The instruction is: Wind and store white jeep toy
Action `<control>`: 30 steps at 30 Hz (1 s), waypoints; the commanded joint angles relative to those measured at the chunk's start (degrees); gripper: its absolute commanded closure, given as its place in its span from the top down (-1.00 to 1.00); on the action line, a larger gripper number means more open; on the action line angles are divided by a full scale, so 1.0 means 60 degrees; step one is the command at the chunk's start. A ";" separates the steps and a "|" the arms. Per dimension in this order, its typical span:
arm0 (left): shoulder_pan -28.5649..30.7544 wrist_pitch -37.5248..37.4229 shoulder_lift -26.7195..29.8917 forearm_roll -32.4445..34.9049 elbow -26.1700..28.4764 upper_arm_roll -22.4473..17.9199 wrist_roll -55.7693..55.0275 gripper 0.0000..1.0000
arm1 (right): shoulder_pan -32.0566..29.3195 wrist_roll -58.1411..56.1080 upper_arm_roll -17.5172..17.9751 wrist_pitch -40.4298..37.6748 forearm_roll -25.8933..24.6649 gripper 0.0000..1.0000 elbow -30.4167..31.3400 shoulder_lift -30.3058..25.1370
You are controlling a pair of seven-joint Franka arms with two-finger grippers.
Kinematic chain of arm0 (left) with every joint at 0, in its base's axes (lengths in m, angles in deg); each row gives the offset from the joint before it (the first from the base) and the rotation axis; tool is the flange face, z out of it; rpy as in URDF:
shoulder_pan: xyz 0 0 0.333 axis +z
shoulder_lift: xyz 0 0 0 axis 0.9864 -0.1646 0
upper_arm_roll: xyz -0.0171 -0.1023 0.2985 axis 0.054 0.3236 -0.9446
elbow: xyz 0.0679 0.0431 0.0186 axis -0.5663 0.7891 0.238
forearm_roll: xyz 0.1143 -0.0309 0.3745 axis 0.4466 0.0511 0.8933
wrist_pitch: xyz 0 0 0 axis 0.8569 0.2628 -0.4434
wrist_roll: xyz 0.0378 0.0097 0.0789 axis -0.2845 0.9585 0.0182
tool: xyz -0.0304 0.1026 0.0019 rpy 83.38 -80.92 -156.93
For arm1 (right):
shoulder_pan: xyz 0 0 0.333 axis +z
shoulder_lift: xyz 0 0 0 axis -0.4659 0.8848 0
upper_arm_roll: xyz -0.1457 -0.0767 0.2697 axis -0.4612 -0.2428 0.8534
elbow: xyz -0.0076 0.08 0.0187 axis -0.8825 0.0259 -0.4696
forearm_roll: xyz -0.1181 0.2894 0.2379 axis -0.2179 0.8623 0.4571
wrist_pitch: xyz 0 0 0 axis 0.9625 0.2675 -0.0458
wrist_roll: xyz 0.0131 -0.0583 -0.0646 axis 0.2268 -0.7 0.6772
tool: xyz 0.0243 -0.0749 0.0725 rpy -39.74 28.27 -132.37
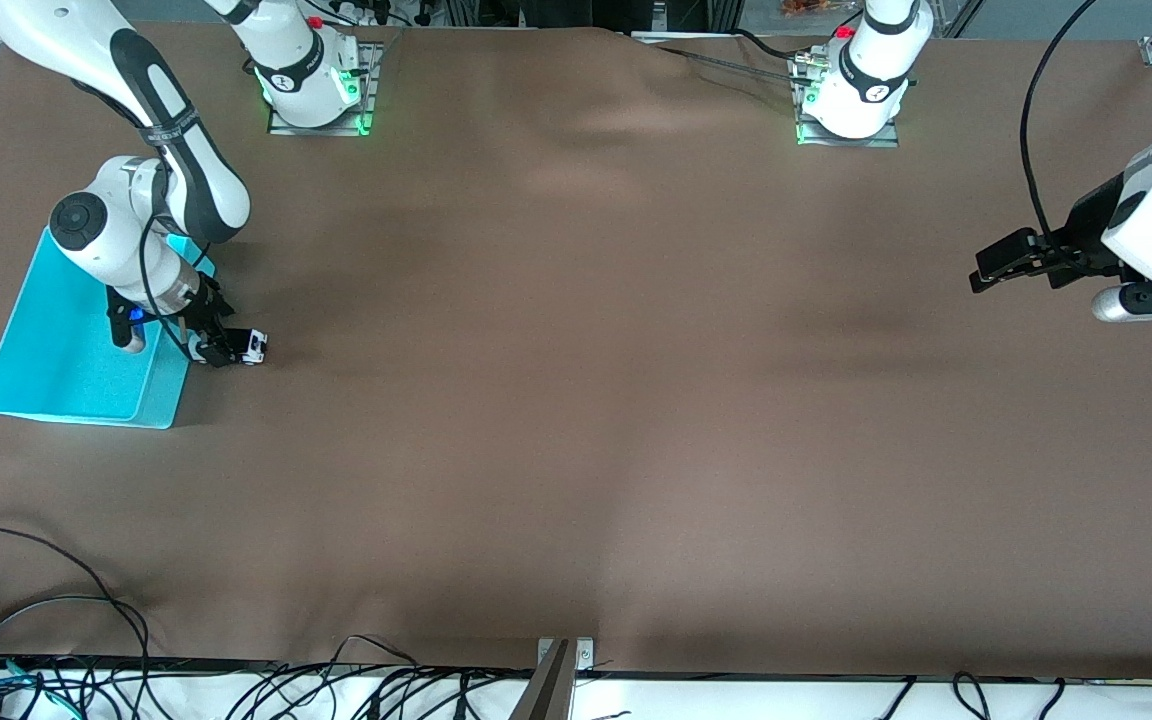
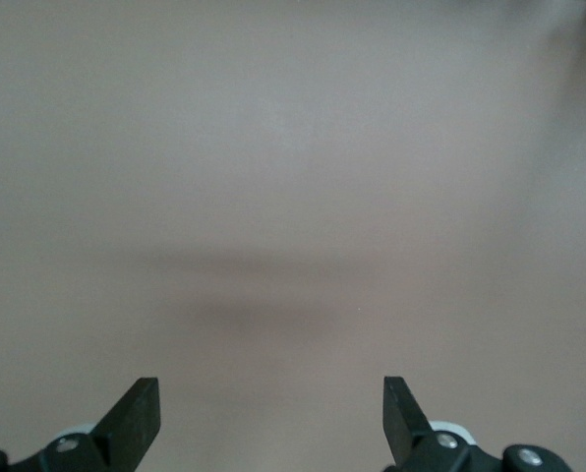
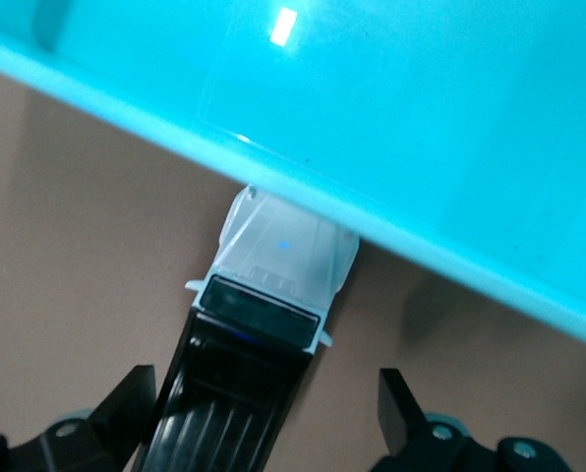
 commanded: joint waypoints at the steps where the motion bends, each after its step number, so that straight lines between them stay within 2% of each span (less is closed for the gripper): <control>1: 0.0022 -0.0101 -0.0006 0.0210 -0.0058 0.0043 0.0058 1.00 | 0.0043 0.0150 -0.0199 0.0148 -0.0104 1.00 -0.0015 0.0048; 4: 0.0022 -0.0101 -0.0021 0.0210 -0.0058 0.0043 0.0058 1.00 | 0.0043 0.0165 -0.0214 0.0149 -0.0089 0.97 -0.0015 0.0077; 11: 0.0022 -0.0101 -0.0021 0.0210 -0.0058 0.0043 0.0058 1.00 | 0.0043 0.0165 -0.0258 0.0148 -0.0089 0.73 -0.0015 0.0077; 14: 0.0022 -0.0101 -0.0021 0.0210 -0.0058 0.0043 0.0058 1.00 | 0.0043 0.0165 -0.0258 0.0148 -0.0075 0.35 -0.0015 0.0077; 17: 0.0022 -0.0101 -0.0021 0.0210 -0.0058 0.0043 0.0073 1.00 | 0.0043 0.0165 -0.0258 0.0148 -0.0089 -0.29 -0.0015 0.0077; 18: 0.0022 -0.0101 -0.0006 0.0210 -0.0058 0.0043 0.0058 1.00 | 0.0043 0.0165 -0.0258 0.0148 -0.0089 -0.45 -0.0015 0.0077; 22: 0.0022 -0.0101 -0.0021 0.0210 -0.0058 0.0057 0.0073 1.00 | 0.0043 0.0165 -0.0258 0.0148 -0.0104 -0.94 -0.0029 0.0019; 23: 0.0022 -0.0101 -0.0021 0.0210 -0.0058 0.0043 0.0058 1.00 | 0.0043 0.0165 -0.0258 0.0148 -0.0104 -1.00 -0.0029 -0.0025; 30: 0.0022 -0.0101 -0.0021 0.0210 -0.0058 0.0043 0.0073 1.00 | 0.0189 0.0019 -0.0214 0.0032 -0.0104 -1.00 -0.0044 -0.0479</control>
